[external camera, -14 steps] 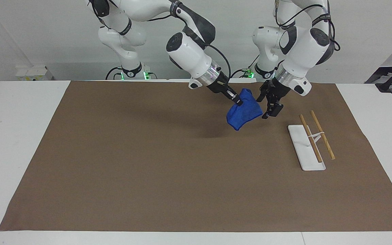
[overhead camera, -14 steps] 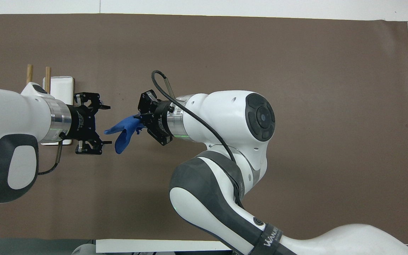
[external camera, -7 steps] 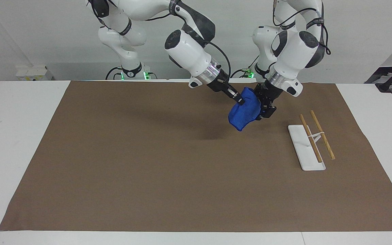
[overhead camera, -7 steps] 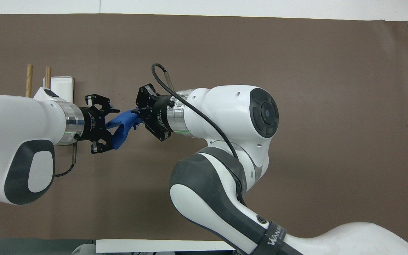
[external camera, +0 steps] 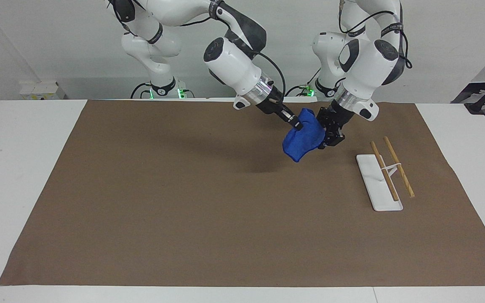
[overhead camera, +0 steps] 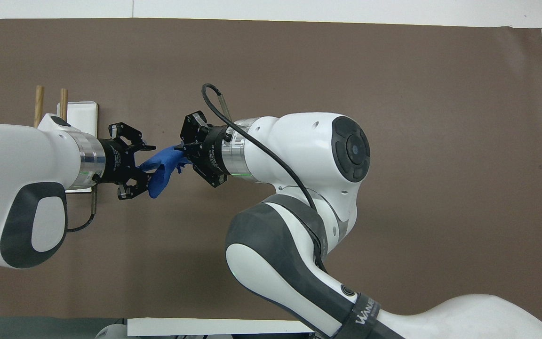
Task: Right arm passes towel to left arm to hang
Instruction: 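Close the left gripper on the towel beside the right gripper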
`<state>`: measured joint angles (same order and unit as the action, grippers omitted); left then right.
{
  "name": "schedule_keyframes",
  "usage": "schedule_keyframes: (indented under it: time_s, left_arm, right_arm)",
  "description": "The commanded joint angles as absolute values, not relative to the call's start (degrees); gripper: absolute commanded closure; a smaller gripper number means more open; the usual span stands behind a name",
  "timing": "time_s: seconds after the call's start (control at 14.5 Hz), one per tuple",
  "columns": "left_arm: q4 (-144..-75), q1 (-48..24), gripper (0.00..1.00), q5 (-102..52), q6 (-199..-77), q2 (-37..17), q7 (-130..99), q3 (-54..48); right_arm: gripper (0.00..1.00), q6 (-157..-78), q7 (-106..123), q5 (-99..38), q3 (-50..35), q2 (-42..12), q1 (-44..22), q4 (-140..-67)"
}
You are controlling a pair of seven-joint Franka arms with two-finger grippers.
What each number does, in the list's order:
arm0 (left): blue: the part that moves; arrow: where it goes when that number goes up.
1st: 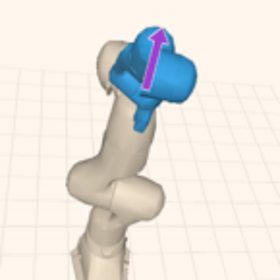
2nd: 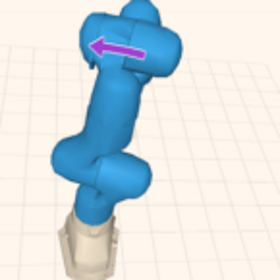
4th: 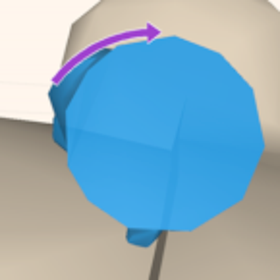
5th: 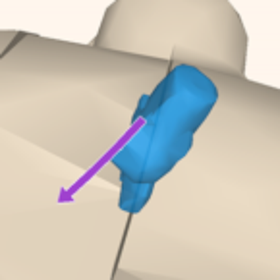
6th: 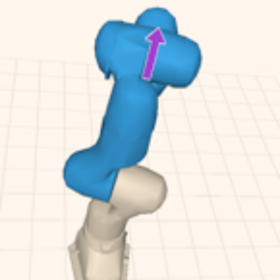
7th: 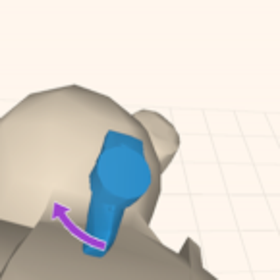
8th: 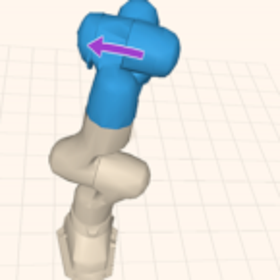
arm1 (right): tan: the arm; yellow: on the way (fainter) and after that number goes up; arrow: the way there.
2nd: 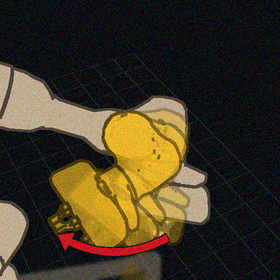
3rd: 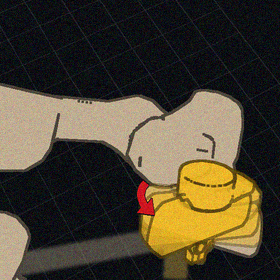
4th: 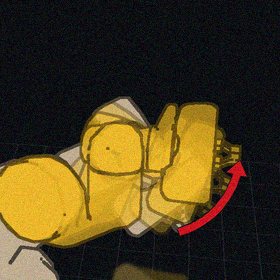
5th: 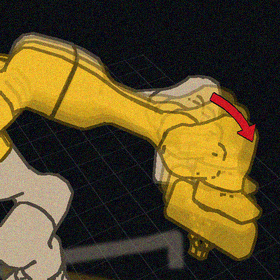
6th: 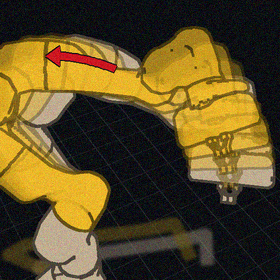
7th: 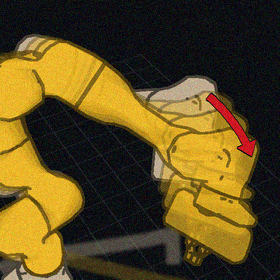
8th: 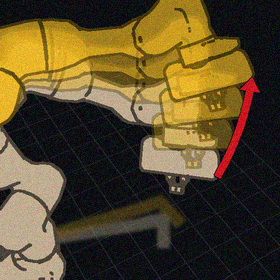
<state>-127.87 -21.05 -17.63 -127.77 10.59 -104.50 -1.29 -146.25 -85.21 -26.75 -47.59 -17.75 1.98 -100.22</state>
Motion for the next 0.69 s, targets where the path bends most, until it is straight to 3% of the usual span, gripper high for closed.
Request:
schedule_keyframes:
  time_s: [0.0, 0.41, 0.62]
  left_arm:
    - [-127.8, -20.7, 0.73, -18.5, -130.3, 10.2, -103.4, -1.4]
    - [-126.7, -20.7, 0.97, -18.5, -131.6, 9.3, -102.3, -1.3]
    - [-126.5, -20.7, 0.99, -18.5, -131.7, 9.2, -99.8, -1.2]
  right_arm:
    - [1.00, -145.7, -85.4, -27.6, -48.7, -18.6, 2.8, -99.1]
    - [1.00, -145.6, -85.3, -27.6, -48.7, -18.6, 2.8, -99.2]
    - [1.00, -145.6, -85.3, -27.6, -48.7, -18.6, 2.9, -99.2]
